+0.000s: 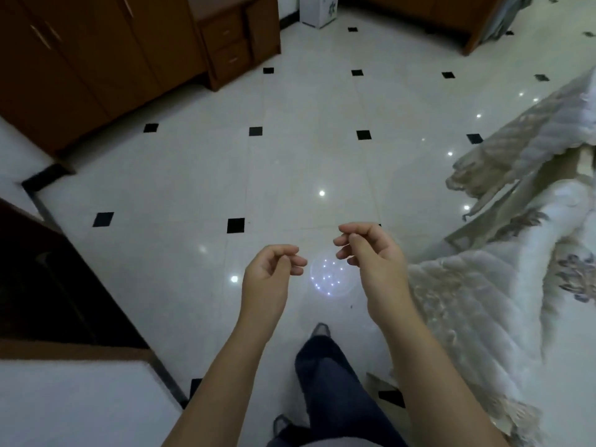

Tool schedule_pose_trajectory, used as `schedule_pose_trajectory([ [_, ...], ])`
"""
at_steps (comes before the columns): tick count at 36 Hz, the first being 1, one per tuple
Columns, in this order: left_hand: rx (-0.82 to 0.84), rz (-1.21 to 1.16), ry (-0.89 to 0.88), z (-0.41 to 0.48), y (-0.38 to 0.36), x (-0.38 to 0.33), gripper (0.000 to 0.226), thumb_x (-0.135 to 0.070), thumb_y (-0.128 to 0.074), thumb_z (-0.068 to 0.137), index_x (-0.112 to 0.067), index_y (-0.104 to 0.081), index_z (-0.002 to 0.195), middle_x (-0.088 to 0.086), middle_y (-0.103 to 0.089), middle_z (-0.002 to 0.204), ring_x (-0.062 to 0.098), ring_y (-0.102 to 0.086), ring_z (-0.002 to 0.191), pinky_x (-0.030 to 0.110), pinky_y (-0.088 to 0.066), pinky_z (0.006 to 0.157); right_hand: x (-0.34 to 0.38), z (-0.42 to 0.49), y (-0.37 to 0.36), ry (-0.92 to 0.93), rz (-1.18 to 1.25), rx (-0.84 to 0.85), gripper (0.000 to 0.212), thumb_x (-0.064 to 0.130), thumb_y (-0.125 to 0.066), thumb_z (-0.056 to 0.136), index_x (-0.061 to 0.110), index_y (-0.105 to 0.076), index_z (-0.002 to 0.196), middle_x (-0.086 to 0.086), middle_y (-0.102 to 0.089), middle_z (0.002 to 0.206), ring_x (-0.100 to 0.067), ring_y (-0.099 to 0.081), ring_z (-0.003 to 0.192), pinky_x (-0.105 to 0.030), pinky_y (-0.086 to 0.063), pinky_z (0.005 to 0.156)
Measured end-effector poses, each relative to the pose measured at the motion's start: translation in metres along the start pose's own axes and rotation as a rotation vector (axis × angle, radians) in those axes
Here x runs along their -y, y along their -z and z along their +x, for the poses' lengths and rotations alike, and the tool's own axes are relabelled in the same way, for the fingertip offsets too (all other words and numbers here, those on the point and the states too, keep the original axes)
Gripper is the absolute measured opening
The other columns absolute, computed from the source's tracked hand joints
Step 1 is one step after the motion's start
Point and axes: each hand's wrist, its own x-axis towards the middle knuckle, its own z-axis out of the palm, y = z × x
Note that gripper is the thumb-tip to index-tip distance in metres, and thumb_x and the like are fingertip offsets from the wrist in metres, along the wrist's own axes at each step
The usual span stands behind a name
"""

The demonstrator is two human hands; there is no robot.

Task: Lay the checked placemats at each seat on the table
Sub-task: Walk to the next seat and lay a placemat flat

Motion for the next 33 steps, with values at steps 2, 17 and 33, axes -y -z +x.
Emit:
schedule_pose_trajectory([
  [2,0.031,0.007,-0.011,0.034,-0.011,-0.010,0.027,-0.003,-0.041,0.094,-0.018,-0.062,0.086,-0.002,-0.069,0.081,-0.002,-0.061,0.063,0.003,-0.043,0.059,0.003,0.036,-0.005,-0.011,0.016,-0.049,0.031,0.000,-0.043,0.091,0.022,-0.062,0.080,0.010,-0.063,0.068,-0.001,-0.056,0.055,-0.009,-0.043,0.056],
  [17,0.287,0.026,-0.145,0.288,-0.140,-0.123,0.029,-0.002,-0.042,0.093,-0.021,-0.062,0.084,-0.006,-0.068,0.076,0.000,-0.061,0.063,0.004,-0.043,0.060,0.072,0.288,0.008,0.059,0.059,-0.287,0.030,0.000,-0.041,0.090,0.020,-0.062,0.082,0.006,-0.062,0.072,-0.001,-0.055,0.056,-0.006,-0.043,0.057],
  [33,0.503,0.067,-0.105,0.552,-0.256,-0.171,0.027,-0.004,-0.042,0.093,-0.020,-0.062,0.088,-0.005,-0.069,0.078,-0.001,-0.061,0.064,0.004,-0.044,0.061,0.107,0.551,0.001,0.051,0.071,-0.519,0.030,-0.001,-0.042,0.090,0.019,-0.062,0.080,0.004,-0.063,0.072,-0.002,-0.054,0.055,-0.007,-0.043,0.056],
])
